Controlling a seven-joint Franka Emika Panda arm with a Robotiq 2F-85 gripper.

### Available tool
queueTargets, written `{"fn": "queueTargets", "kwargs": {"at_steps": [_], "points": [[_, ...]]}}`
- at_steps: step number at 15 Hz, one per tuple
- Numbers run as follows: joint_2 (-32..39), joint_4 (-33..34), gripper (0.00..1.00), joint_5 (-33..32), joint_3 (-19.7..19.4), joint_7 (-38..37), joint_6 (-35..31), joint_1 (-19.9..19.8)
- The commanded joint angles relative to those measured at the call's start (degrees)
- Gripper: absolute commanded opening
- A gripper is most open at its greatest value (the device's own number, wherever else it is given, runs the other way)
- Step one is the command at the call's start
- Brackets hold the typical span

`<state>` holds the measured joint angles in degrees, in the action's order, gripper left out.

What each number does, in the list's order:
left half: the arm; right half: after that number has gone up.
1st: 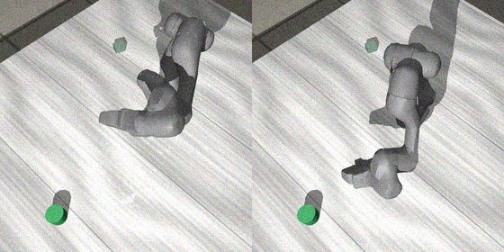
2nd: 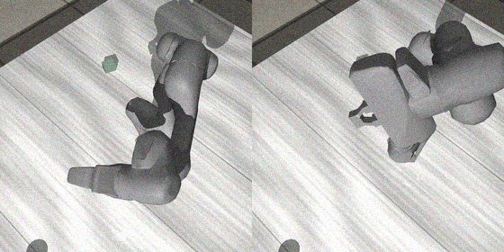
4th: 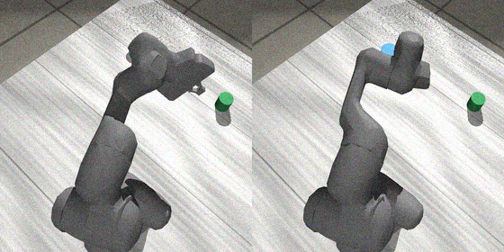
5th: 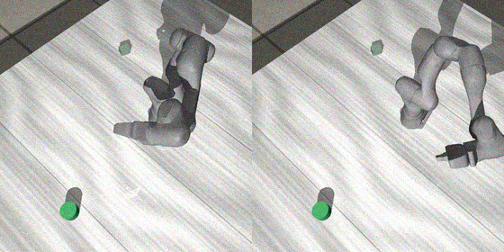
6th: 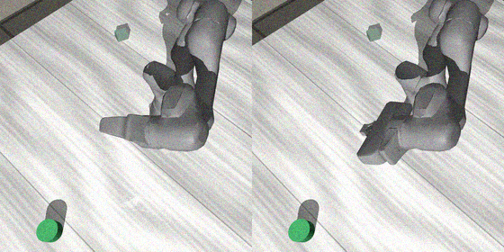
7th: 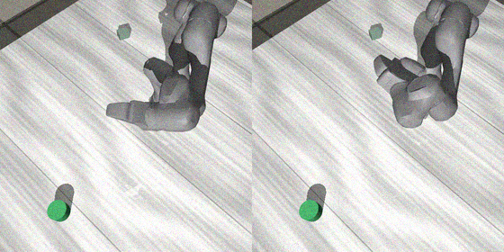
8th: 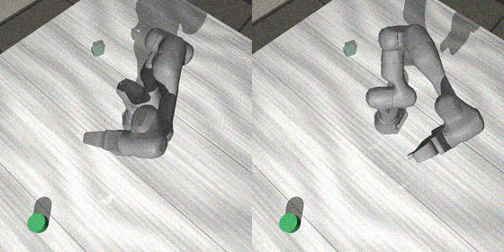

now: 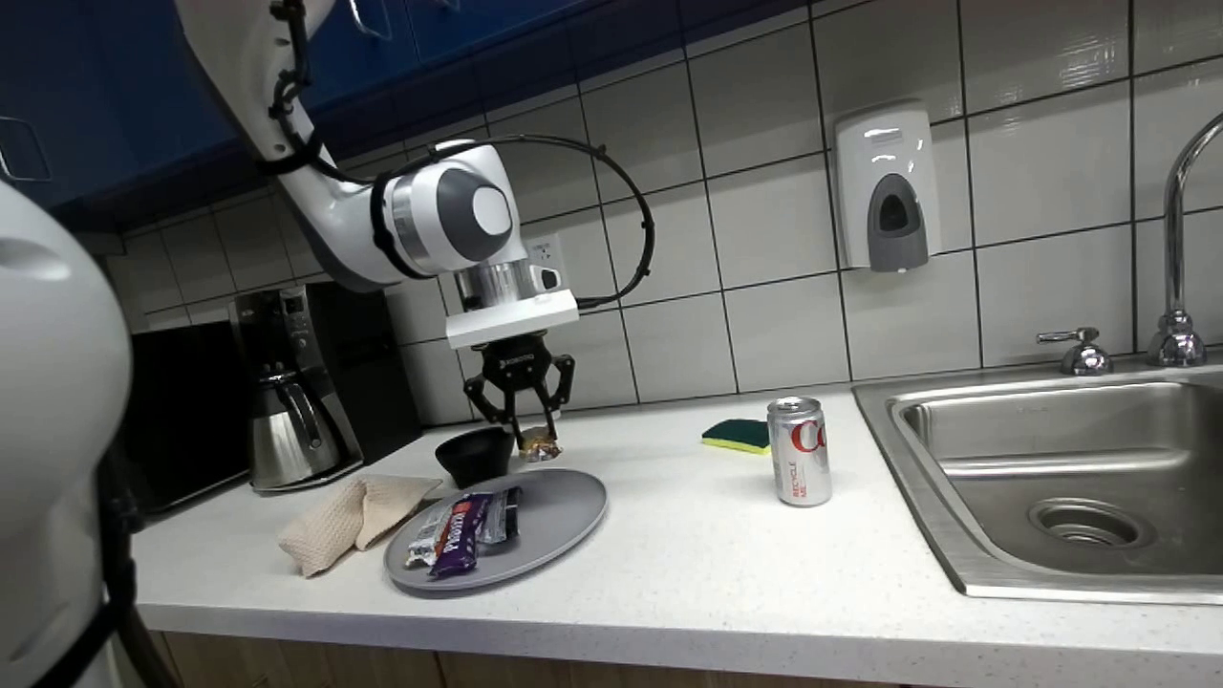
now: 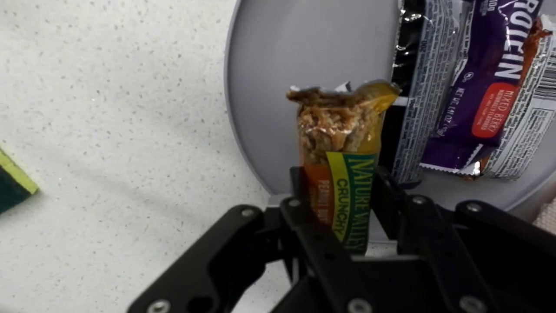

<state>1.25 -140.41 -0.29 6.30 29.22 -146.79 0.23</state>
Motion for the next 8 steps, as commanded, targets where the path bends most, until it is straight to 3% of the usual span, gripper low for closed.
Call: {"fn": "queueTargets", "kwargs": {"at_steps": [1, 8], "points": [[-4.21, -4.12, 0.15, -2.65, -1.28, -5.68, -1.57, 1.07], [-6.28, -8.31, 0.15, -6.99, -2.02, -12.03, -2.30, 1.02]]}}
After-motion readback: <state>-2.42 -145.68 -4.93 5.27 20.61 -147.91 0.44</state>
